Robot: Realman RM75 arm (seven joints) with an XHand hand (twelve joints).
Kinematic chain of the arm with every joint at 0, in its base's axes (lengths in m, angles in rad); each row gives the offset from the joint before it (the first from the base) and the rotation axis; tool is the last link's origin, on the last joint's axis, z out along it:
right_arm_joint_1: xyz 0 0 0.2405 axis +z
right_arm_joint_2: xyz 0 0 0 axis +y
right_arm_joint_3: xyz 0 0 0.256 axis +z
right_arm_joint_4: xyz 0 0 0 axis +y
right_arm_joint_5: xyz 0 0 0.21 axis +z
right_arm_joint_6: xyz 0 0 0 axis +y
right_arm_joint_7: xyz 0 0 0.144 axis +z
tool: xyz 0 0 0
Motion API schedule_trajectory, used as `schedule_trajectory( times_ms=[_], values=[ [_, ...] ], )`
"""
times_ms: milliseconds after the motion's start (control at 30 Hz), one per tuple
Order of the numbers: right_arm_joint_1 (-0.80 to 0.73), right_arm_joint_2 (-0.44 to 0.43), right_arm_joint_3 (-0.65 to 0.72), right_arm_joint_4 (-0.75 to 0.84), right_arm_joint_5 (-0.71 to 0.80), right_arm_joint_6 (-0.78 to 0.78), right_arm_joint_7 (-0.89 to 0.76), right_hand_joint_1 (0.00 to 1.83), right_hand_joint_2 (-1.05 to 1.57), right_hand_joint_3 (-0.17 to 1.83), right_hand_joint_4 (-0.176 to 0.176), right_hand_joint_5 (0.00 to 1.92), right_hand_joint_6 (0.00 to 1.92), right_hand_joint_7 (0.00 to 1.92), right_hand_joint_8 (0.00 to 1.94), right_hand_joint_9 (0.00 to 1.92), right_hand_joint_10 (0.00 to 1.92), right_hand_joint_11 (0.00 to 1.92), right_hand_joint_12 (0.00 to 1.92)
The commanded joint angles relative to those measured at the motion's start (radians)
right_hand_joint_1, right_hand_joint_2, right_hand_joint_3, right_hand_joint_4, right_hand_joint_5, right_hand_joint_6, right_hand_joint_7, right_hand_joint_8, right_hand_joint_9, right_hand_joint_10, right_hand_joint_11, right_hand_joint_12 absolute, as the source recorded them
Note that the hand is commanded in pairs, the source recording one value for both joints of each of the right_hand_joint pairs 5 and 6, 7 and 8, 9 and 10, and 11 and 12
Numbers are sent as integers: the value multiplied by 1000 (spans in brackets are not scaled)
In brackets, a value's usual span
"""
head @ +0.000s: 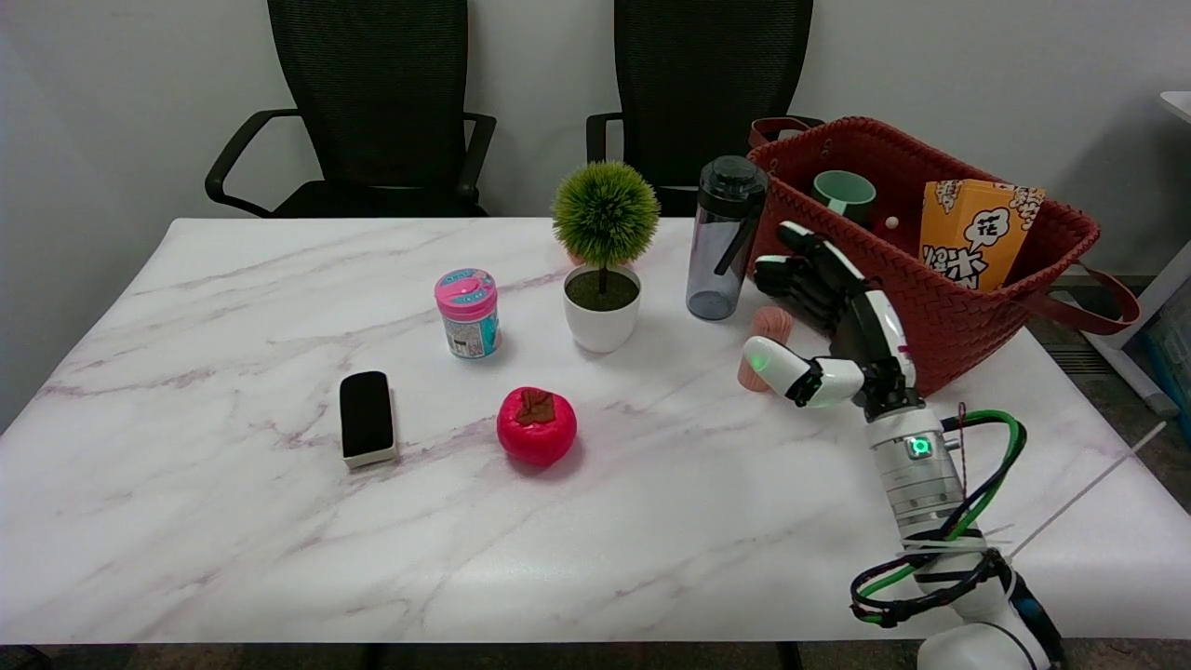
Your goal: Pick up the wooden cylinder.
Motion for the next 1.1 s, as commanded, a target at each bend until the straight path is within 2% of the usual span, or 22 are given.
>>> schedule_trajectory(
  times_ms=[33, 367, 733, 867, 1100],
  values=[
    [-24, -54, -52, 48, 179, 164, -335, 1045, 35, 966, 0, 289, 289, 563, 563, 622, 622, 620, 620],
    [-61, -70, -80, 35, 220, 242, -335, 1052, 30, 924, 0, 261, 261, 559, 559, 659, 659, 677, 677],
    [-44, -64, -81, -1, 225, 231, -326, 1056, 6, 928, 0, 265, 265, 556, 556, 650, 650, 672, 672],
    [-40, -63, -81, -16, 244, 218, -326, 1054, 18, 927, 0, 388, 388, 554, 554, 644, 644, 666, 666],
    [-28, -61, -81, -58, 262, 195, -279, 1049, 29, 933, 0, 444, 444, 553, 553, 572, 572, 644, 644]
  ],
)
